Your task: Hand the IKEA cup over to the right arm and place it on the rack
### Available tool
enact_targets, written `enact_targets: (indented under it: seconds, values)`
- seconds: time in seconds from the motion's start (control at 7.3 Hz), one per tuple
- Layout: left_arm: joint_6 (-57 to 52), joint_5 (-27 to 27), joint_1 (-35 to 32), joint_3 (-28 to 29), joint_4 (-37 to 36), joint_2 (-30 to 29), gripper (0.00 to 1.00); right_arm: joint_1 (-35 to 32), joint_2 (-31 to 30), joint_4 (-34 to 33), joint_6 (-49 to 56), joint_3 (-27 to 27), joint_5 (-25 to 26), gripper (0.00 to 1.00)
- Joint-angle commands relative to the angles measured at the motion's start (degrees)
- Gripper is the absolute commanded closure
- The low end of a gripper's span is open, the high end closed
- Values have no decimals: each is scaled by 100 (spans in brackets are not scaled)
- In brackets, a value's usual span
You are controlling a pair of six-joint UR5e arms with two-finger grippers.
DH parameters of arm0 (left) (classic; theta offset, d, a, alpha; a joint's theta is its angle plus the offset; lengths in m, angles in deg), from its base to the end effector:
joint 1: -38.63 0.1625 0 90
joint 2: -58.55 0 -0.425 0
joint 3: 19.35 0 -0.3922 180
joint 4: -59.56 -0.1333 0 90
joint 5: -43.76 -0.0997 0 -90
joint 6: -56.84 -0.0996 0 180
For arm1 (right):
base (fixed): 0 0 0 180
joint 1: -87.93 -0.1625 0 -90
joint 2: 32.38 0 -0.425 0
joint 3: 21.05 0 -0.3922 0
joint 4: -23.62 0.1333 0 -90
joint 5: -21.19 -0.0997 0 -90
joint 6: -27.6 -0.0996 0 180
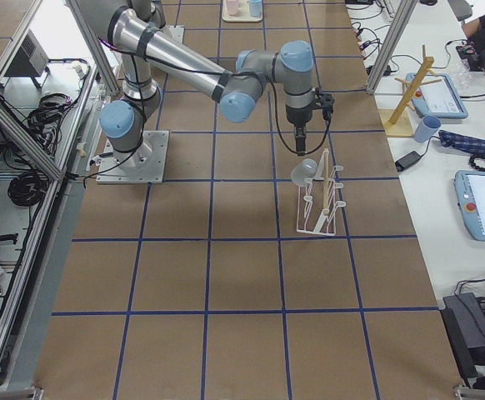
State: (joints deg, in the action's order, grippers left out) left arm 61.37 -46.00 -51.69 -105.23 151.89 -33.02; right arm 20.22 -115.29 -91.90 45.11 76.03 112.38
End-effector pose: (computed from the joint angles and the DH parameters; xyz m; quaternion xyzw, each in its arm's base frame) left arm -0.1365 -0.5028 0.5056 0.0367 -0.9993 0.0018 0.0022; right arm -0.0872 -0.5587 0.4102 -0.0425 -0.9941 0.0895 0.0434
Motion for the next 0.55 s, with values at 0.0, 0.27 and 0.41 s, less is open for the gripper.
enact_targets:
  seconds: [0.0, 0.27, 0.41]
  values:
    - [4, 3, -12, -25, -4, 24, 0, -163, -803, 1299, -281, 22, -276, 0]
    - [4, 11, -12, -25, -13, 33, 0, -706, -1094, 1916, -553, 21, -198, 0]
    - [12, 20, -12, -25, -22, 51, 0, -926, -1270, 2267, -782, 48, -250, 0]
